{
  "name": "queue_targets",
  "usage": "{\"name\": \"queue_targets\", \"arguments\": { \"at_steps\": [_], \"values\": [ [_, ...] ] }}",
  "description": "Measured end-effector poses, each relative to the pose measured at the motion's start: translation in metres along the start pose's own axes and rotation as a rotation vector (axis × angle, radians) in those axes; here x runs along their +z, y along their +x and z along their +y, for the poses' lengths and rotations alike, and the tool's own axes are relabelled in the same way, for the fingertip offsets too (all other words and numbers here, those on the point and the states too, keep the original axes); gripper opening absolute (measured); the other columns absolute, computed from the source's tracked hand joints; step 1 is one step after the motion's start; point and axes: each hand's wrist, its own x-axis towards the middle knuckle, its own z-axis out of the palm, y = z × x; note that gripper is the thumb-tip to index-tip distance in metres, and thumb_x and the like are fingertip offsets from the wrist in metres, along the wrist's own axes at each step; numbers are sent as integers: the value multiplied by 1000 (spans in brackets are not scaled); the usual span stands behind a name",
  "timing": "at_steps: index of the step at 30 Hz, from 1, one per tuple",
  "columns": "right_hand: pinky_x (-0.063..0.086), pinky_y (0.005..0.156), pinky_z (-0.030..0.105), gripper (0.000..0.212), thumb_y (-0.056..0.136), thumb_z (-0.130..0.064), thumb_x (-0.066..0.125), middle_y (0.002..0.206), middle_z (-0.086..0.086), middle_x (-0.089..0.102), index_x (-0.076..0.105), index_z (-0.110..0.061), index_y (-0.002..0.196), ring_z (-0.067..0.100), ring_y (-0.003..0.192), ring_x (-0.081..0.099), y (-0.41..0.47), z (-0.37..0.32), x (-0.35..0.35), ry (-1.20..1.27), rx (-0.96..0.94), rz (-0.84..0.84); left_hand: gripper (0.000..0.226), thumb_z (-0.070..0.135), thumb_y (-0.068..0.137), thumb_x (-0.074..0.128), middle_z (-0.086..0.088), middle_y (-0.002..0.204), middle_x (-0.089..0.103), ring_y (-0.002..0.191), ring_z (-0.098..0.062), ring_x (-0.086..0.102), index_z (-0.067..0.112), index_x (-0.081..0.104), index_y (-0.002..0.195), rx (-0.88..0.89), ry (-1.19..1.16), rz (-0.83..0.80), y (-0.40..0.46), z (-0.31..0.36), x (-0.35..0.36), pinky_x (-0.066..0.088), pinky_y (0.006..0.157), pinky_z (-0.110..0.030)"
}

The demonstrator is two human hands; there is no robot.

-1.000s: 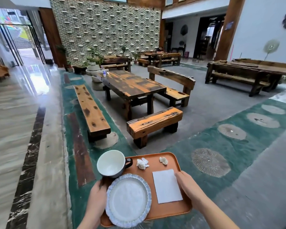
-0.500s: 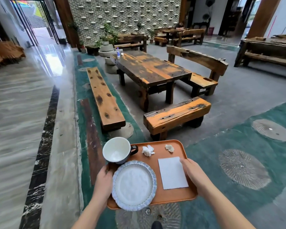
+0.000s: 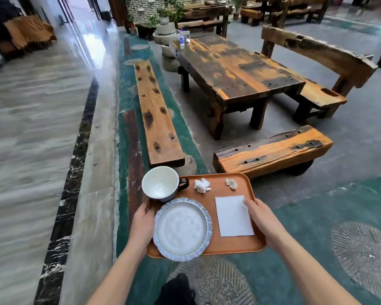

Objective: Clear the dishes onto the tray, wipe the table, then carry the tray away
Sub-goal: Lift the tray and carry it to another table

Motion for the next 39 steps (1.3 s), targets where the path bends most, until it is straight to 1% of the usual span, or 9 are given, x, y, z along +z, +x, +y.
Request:
{"name": "queue_targets", "arguments": {
  "at_steps": [4, 9, 14, 18, 20, 23, 27, 33, 39],
  "values": [
    [58, 86, 45, 42, 98, -55, 47, 116, -4, 67, 52, -26, 129, 20, 102, 68, 88, -51, 18, -14, -1, 8, 18, 26, 103, 55, 11, 100, 75, 92, -16, 72, 40, 66, 100, -12, -7, -5, 90, 32, 19, 56, 70, -33],
    [54, 68, 34, 32, 103, -43, 45, 114, -2, 68, 54, -26, 128, 21, 100, 67, 183, -122, 45, 23, 20, 43, 16, 26, 102, 58, 9, 97, 77, 93, -17, 73, 37, 68, 100, -11, -6, -59, 215, 89, 32, 57, 74, -37],
    [49, 68, 33, 28, 101, -37, 47, 113, -1, 68, 57, -24, 123, 19, 99, 66, 273, -203, 58, 21, 20, 118, 12, 38, 99, 60, 11, 96, 78, 95, -18, 73, 36, 71, 104, 26, 28, -106, 331, 158, 46, 59, 87, -45],
    [47, 73, 32, 21, 102, -42, 44, 103, -13, 58, 47, -31, 120, 11, 94, 59, 331, -255, 63, -27, 2, 139, 14, 28, 103, 57, 9, 94, 78, 90, -14, 73, 31, 70, 108, 33, -10, -120, 395, 194, 67, 57, 71, -31],
    [48, 81, 35, 24, 102, -45, 43, 107, -13, 57, 44, -34, 124, 9, 98, 58, 365, -277, 61, -69, -4, 139, 15, 25, 104, 55, 5, 101, 76, 91, -15, 72, 29, 69, 107, 22, -5, -115, 433, 209, 82, 54, 67, -29],
    [50, 82, 33, 29, 102, -48, 41, 121, -9, 59, 43, -34, 128, 13, 108, 60, 417, -300, 56, -99, 5, 133, 16, 25, 104, 54, 5, 99, 73, 92, -17, 69, 33, 67, 99, 23, 15, -102, 488, 224, 108, 53, 69, -32],
    [51, 79, 31, 29, 102, -47, 42, 114, -12, 62, 49, -32, 126, 10, 103, 62, 501, -334, 34, -55, -6, 152, 15, 24, 105, 53, 7, 97, 72, 90, -16, 68, 31, 66, 101, 44, 44, -121, 572, 251, 165, 50, 67, -30],
    [52, 88, 36, 25, 100, -40, 47, 113, -11, 67, 55, -31, 122, 10, 103, 65, 629, -395, -16, -8, -43, 170, 16, 21, 103, 56, 3, 94, 77, 90, -20, 72, 24, 71, 104, 55, 60, -132, 688, 303, 261, 54, 65, -32],
    [47, 71, 26, 21, 102, -39, 45, 114, -11, 66, 55, -31, 119, 8, 100, 64, 737, -467, -61, -25, -43, 186, 16, 24, 103, 57, -1, 106, 75, 98, -25, 71, 27, 69, 112, 23, 33, -133, 791, 355, 343, 57, 82, -43]
  ]
}}
